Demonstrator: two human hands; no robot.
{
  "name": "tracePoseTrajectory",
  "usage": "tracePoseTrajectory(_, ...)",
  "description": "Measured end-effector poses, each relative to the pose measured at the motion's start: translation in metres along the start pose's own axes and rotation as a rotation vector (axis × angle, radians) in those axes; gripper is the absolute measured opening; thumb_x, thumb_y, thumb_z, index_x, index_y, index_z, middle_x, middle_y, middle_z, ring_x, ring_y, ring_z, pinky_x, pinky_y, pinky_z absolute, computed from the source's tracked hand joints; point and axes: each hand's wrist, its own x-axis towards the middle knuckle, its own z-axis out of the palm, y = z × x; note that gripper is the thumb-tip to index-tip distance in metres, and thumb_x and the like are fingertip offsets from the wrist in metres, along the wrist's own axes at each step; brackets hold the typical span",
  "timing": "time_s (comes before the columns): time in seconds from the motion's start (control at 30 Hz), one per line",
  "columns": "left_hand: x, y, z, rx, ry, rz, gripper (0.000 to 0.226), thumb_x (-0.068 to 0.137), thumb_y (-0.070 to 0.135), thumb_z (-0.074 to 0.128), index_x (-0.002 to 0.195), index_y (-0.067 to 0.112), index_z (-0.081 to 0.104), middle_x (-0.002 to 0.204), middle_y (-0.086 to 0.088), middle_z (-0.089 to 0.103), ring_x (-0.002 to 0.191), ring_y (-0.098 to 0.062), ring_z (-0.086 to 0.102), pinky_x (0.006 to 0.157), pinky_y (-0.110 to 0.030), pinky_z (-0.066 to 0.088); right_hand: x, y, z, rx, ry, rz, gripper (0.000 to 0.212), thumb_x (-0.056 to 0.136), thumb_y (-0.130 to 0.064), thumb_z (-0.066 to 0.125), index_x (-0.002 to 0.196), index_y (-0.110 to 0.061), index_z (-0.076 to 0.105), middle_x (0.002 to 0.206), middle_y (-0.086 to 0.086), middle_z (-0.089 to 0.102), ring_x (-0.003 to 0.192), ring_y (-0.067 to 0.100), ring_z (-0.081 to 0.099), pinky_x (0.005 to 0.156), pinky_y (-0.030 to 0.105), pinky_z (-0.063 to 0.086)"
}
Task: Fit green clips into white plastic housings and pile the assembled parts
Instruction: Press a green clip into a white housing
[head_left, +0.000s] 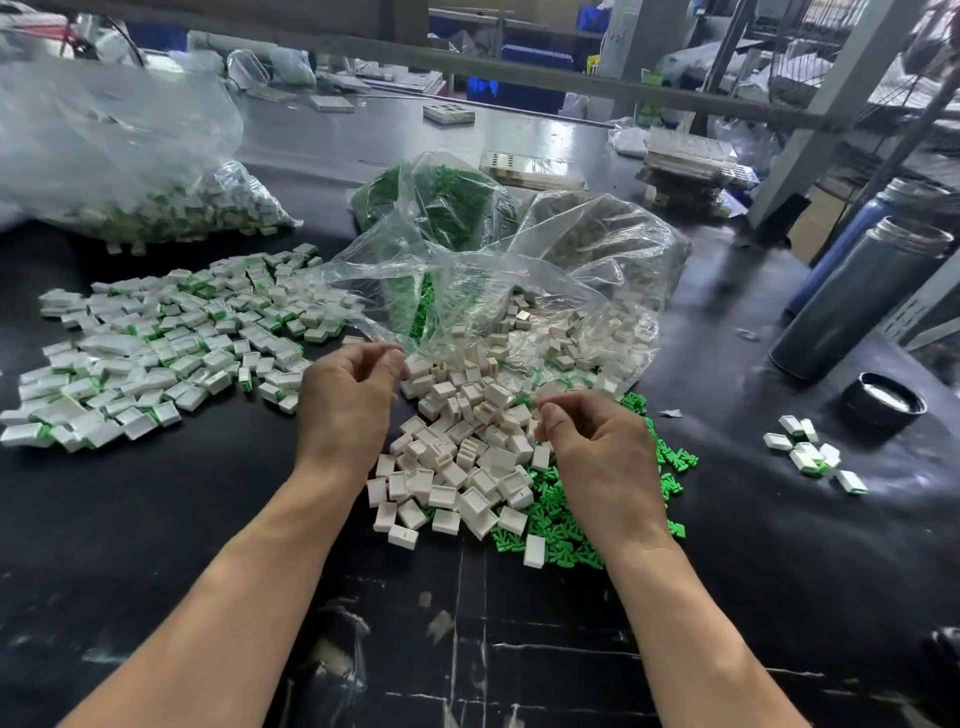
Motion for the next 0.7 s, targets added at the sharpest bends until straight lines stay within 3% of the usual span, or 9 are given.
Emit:
tracePoseTrajectory(0.17, -0.012, 0.002, 0.002, 0.489, -0.187, 0.145, 0.005, 0.092, 0.039, 0.073, 0.092, 0.035, 0.07, 0.09, 0.019, 0.064, 0.081, 0.001, 0.062, 0.061, -0.018, 0.047, 0.004, 0.004, -0.005, -0.175, 0.009, -0.005, 0.017, 0.098, -0.037, 0.069, 0.087, -0.026, 0.075, 0.07, -0.011, 0.07, 0.07, 0.011, 0.067, 0.07, 0.034, 0.057)
tracePoseTrajectory(0.3, -0.019, 0.006, 0.006, 0.568, -0.249, 0.185, 0.013, 0.088, 0.043, 0.076, 0.09, 0.031, 0.071, 0.096, 0.012, 0.063, 0.086, -0.009, 0.064, 0.076, -0.03, 0.054, 0.009, 0.003, -0.014, -0.228, 0.035, 0.045, 0.048, 0.099, -0.06, 0.055, 0.073, -0.022, 0.068, 0.062, -0.008, 0.069, 0.062, 0.011, 0.065, 0.067, 0.039, 0.056)
tracePoseTrajectory(0.4, -0.025, 0.013, 0.009, 0.592, -0.328, 0.187, 0.018, 0.082, 0.048, 0.079, 0.079, 0.033, 0.068, 0.095, 0.017, 0.061, 0.091, -0.007, 0.061, 0.085, -0.033, 0.054, 0.01, 0.0, -0.021, -0.252, 0.06, 0.048, 0.062, 0.096, -0.069, 0.05, 0.053, -0.026, 0.057, 0.041, -0.014, 0.054, 0.04, 0.007, 0.047, 0.051, 0.033, 0.036)
tracePoseTrajectory(0.47, -0.028, 0.017, 0.009, 0.645, -0.385, 0.147, 0.022, 0.075, 0.053, 0.08, 0.076, 0.036, 0.066, 0.1, 0.021, 0.059, 0.103, -0.009, 0.058, 0.1, -0.041, 0.05, 0.01, -0.002, -0.024, -0.255, 0.054, 0.054, 0.063, 0.096, -0.071, 0.05, 0.047, -0.031, 0.055, 0.034, -0.014, 0.043, 0.036, 0.007, 0.043, 0.051, 0.03, 0.029)
tracePoseTrajectory(0.57, -0.029, 0.02, 0.008, 0.692, -0.435, 0.108, 0.024, 0.069, 0.054, 0.083, 0.077, 0.037, 0.067, 0.103, 0.024, 0.056, 0.111, -0.007, 0.052, 0.112, -0.046, 0.042, 0.012, 0.0, -0.027, -0.298, 0.036, 0.089, 0.072, 0.091, -0.073, 0.056, 0.05, -0.014, 0.052, 0.04, -0.009, 0.047, 0.041, 0.009, 0.043, 0.055, 0.038, 0.045)
tracePoseTrajectory(0.63, -0.028, 0.021, 0.007, 0.698, -0.451, 0.099, 0.022, 0.071, 0.051, 0.083, 0.079, 0.038, 0.067, 0.108, 0.022, 0.059, 0.114, -0.007, 0.053, 0.114, -0.048, 0.041, 0.014, 0.003, -0.029, -0.389, 0.021, 0.12, 0.06, 0.09, -0.068, 0.064, 0.063, -0.015, 0.06, 0.054, -0.009, 0.059, 0.058, 0.016, 0.057, 0.069, 0.041, 0.055)
tracePoseTrajectory(0.7, -0.028, 0.021, 0.006, 0.695, -0.449, 0.094, 0.02, 0.074, 0.049, 0.083, 0.08, 0.038, 0.068, 0.112, 0.02, 0.061, 0.118, -0.009, 0.053, 0.114, -0.049, 0.04, 0.015, 0.003, -0.03, -0.451, -0.036, 0.142, 0.032, 0.091, -0.055, 0.071, 0.075, -0.027, 0.068, 0.067, -0.014, 0.067, 0.071, 0.009, 0.063, 0.076, 0.038, 0.056)
